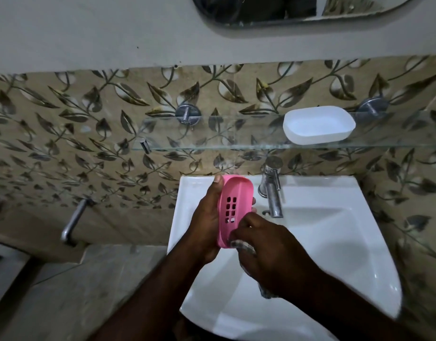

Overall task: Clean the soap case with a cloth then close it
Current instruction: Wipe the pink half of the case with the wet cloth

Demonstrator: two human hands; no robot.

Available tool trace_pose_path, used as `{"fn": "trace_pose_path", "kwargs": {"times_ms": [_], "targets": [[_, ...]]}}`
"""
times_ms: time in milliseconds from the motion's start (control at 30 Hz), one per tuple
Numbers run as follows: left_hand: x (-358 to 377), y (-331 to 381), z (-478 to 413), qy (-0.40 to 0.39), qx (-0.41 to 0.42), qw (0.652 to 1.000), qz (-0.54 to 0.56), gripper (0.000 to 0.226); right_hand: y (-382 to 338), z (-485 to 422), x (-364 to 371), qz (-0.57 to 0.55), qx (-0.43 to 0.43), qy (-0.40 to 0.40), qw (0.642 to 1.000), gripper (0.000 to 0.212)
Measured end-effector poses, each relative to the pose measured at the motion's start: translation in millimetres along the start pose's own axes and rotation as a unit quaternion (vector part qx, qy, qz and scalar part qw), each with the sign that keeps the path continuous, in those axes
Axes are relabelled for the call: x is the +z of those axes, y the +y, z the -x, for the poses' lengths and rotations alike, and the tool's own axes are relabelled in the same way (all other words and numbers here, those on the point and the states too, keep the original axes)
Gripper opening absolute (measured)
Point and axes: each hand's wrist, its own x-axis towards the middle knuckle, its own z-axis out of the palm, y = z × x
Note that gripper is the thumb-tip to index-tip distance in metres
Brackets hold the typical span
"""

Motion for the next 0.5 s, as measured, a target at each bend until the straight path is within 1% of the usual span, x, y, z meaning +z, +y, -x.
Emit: {"fn": "trace_pose_path", "kwargs": {"times_ms": [67,167,233,300,400,467,500], "targets": [[-0.6,-3.9,0.7,0.006,-0.004,1.0,-0.001,0.068,5.8,1.8,-0.9,0.004,-0.001,-0.002,1.0,0.025],[-1.5,-9.2,-3.0,0.009,-0.006,1.0,0.005,0.062,13.7,-7.5,-9.2,0.006,0.044,0.015,0.999,0.019],[1.9,-9.2,-5.4,0.006,-0.007,1.0,0.01,0.057,17.7,-22.3,-16.4,0.015,0.07,0.061,0.996,0.019],[5.6,-7.8,-6.6,0.003,-0.004,1.0,0.016,0.052,20.4,-40.2,-24.0,0.032,0.087,0.129,0.987,0.024],[10.3,-6.6,-7.2,-0.001,0.004,1.0,0.026,0.054,20.4,-54.6,-31.4,-0.007,0.139,0.214,0.967,0.018],[13.3,-4.9,-7.3,0.006,0.011,1.0,0.018,0.053,16.8,-51.0,-29.0,-0.028,0.158,0.226,0.961,0.018],[13.6,-5.0,-8.0,0.008,0.011,1.0,0.014,0.051,13.5,-45.7,-25.7,-0.033,0.156,0.211,0.964,0.018]]}}
